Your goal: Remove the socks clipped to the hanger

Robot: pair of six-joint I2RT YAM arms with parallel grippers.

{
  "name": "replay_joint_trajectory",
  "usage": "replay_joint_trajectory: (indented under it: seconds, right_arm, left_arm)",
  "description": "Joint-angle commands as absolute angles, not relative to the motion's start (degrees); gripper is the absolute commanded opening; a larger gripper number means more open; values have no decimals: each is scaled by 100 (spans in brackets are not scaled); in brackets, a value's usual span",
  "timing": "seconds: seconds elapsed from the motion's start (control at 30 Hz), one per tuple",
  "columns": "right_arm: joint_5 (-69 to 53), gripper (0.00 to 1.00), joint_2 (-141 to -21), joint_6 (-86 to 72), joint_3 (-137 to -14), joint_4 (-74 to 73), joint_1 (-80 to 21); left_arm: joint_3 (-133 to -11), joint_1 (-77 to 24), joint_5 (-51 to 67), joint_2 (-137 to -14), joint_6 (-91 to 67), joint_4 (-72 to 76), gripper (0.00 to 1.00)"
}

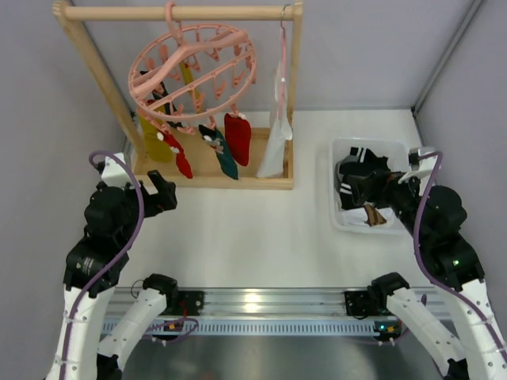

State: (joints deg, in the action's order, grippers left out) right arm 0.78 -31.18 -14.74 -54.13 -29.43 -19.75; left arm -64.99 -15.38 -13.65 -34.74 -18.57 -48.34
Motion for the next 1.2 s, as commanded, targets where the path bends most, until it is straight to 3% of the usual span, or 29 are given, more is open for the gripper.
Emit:
replay_joint_trajectory:
  seconds: [0.0,0.2,0.4,0.53,0.6,0.63,0.67,0.73,0.9,1.17]
  right_arm:
    - [35,99,-3120,-1608,-5353,-2628,-2039]
    - [-587,99,-3147,-1872,-4791,-1323,-2039]
    - [-2741,100,-4389,-2767,-4473,587,-2161]
    - [-1089,97,-5509,-1874,-5288,326,-3451]
    - [-827,91,-5982,-1740,-5431,596,-4147]
    - [-748,85,-6107,-1749,-5432,772,-4227]
    - [-712,71,-6222,-1758,-5414,1217,-4288]
    - [-555,61,-6582,-1854,-5362,1624,-4333]
    - [-457,61,-7582,-1793,-5519,2721,-4359]
    - [-465,60,-8647,-1547,-5651,3927,-4351]
  left_arm:
    - [-6442,-1556,-1433,-3454,-1960,-4816,99]
    - [-6425,-1556,-1529,-3437,-2206,-4799,99]
    - [-6372,-1556,-1564,-3419,-2513,-4799,98]
    - [-6372,-1556,-1573,-3410,-2523,-4807,98]
    - [-6363,-1556,-1503,-3410,-2496,-4808,98]
    - [-6355,-1547,-1451,-3419,-2479,-4808,98]
    - [-6346,-1556,-1320,-3410,-2479,-4799,98]
    - [-6372,-1547,-1187,-3419,-2505,-4781,98]
    - [-6513,-1556,-502,-3498,-2461,-4781,98]
    - [-6337,-1556,-361,-3296,-2382,-4781,98]
